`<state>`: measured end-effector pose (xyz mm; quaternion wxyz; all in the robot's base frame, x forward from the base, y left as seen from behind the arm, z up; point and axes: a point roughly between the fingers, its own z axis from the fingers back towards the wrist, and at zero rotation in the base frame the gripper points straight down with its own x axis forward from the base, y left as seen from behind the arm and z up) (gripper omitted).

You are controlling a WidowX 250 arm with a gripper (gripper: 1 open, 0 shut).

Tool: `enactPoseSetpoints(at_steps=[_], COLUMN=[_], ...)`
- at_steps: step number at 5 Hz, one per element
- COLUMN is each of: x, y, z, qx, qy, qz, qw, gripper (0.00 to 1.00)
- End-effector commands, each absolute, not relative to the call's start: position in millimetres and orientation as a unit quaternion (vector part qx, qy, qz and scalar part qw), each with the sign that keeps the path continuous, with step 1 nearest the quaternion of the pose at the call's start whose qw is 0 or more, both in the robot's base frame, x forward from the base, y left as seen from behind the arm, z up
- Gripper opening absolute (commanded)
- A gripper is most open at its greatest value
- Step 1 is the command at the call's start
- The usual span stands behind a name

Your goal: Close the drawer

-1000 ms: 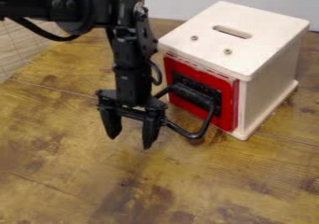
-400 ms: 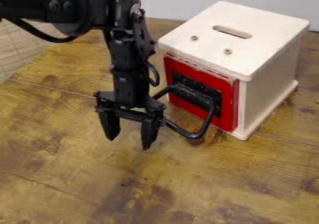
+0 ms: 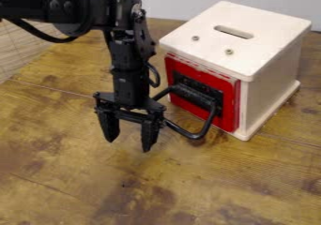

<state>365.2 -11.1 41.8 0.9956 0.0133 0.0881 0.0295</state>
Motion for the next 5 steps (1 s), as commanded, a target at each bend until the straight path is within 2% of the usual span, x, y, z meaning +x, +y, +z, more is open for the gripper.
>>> enactPoseSetpoints(at_steps=[1, 5], x=[376.2, 375.8], y=[-5.1, -3.4], z=[77.0, 74.3], qx=[0.009, 0.01], qy=[0.04, 0.048], qz=[0.036, 0.032], qw=[0.999, 0.998], gripper=[1.0, 1.0])
